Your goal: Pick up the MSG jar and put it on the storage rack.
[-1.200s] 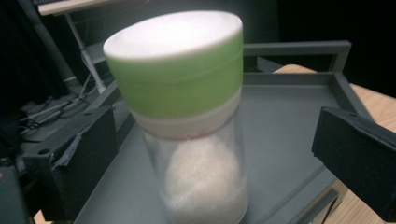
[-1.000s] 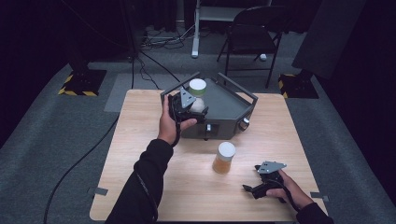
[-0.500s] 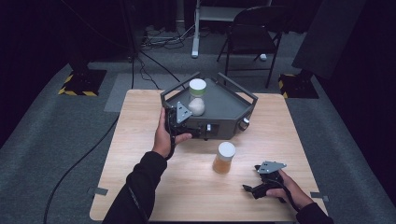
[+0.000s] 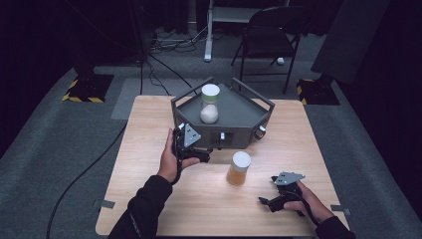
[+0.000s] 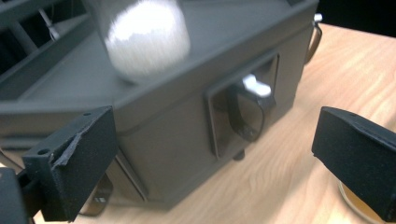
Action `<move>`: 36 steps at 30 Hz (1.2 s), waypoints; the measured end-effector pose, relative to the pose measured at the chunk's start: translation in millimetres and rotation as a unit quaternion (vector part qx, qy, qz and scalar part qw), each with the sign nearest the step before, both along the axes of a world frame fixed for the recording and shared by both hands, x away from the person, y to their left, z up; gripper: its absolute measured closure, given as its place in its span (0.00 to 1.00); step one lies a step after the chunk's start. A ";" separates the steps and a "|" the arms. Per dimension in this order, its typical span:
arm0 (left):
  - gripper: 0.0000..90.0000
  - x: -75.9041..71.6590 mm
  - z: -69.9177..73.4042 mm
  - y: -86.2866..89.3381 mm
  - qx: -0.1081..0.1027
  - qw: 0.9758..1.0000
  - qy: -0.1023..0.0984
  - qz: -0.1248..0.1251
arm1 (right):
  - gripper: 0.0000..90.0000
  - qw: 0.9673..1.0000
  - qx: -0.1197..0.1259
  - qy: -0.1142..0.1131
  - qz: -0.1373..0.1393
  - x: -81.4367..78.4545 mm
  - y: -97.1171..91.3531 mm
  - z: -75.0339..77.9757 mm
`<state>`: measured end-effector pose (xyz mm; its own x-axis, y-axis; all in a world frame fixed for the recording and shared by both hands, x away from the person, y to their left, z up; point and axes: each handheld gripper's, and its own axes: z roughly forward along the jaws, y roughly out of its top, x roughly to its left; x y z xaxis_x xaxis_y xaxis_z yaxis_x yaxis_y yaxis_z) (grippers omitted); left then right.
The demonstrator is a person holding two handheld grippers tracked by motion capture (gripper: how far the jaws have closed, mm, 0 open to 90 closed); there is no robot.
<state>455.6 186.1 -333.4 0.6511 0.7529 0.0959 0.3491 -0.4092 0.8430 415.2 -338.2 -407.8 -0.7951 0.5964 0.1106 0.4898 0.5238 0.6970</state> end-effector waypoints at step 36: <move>0.01 -50.7 -26.9 33.9 0.067 0.995 0.069 -0.031 | 0.00 1.000 0.000 0.000 0.000 0.0 0.0 0.0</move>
<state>404.9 220.0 -360.2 0.7094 0.6979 0.0982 0.4291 -0.5381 0.7255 415.2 -338.2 -407.8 -0.7950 0.5964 0.1108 0.4898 0.5235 0.6971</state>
